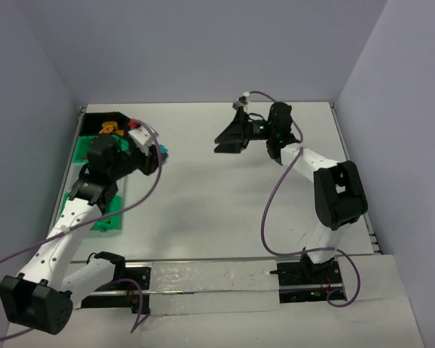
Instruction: Sort the legos into containers by color
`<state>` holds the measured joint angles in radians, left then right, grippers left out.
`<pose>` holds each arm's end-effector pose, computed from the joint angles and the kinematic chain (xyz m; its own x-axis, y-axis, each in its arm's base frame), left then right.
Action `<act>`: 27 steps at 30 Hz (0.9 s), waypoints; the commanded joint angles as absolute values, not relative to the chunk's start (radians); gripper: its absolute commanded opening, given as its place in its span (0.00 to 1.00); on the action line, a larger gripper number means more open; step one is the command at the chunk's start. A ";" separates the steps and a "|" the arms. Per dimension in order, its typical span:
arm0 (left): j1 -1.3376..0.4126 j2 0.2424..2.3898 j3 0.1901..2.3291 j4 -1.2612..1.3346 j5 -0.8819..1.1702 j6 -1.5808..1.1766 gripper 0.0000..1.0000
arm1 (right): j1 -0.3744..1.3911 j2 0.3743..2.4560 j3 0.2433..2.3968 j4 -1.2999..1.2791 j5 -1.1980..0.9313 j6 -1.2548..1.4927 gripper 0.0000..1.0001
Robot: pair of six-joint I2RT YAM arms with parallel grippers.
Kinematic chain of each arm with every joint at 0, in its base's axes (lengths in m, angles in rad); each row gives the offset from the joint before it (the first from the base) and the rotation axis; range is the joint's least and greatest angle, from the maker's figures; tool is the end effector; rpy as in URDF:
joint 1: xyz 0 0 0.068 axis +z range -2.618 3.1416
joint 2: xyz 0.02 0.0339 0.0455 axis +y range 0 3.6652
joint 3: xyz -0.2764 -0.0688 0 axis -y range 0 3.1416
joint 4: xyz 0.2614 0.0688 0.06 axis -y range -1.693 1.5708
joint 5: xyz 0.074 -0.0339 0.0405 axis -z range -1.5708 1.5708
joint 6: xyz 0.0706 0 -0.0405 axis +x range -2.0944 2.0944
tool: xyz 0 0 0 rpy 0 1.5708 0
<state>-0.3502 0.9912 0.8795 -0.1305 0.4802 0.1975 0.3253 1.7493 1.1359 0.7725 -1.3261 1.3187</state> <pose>0.2403 -0.1225 0.3425 -0.0785 0.2140 -0.9737 0.7556 0.6499 0.0819 0.3641 0.1951 0.2985 -0.9166 -0.0616 -0.3951 -0.3911 -0.0681 0.9178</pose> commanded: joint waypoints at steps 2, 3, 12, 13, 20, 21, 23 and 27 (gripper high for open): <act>-0.008 0.997 0.976 -0.427 0.306 0.193 0.00 | 0.245 1.688 1.362 -0.167 -1.089 0.485 1.00; 0.063 0.997 0.982 -0.442 0.292 0.207 0.00 | 0.247 1.680 1.377 -0.274 -1.050 0.396 1.00; 0.355 1.102 0.968 -0.327 0.219 0.326 0.00 | 0.241 1.667 1.373 -0.351 -1.001 0.316 1.00; 0.366 1.128 0.974 -0.330 0.221 0.331 0.00 | 0.241 1.668 1.376 -0.362 -0.997 0.307 1.00; 0.381 1.214 0.930 -0.287 0.213 0.347 0.00 | 0.242 1.664 1.364 -0.390 -0.985 0.270 1.00; 0.382 1.219 0.920 -0.269 0.209 0.347 0.00 | 0.241 1.666 1.363 -0.392 -0.985 0.267 1.00; 0.382 1.225 0.903 -0.237 0.201 0.348 0.00 | 0.240 1.667 1.363 -0.399 -0.988 0.262 1.00; 0.382 1.257 0.880 -0.190 0.179 0.361 0.00 | 0.242 1.682 1.370 -0.416 -0.996 0.248 1.00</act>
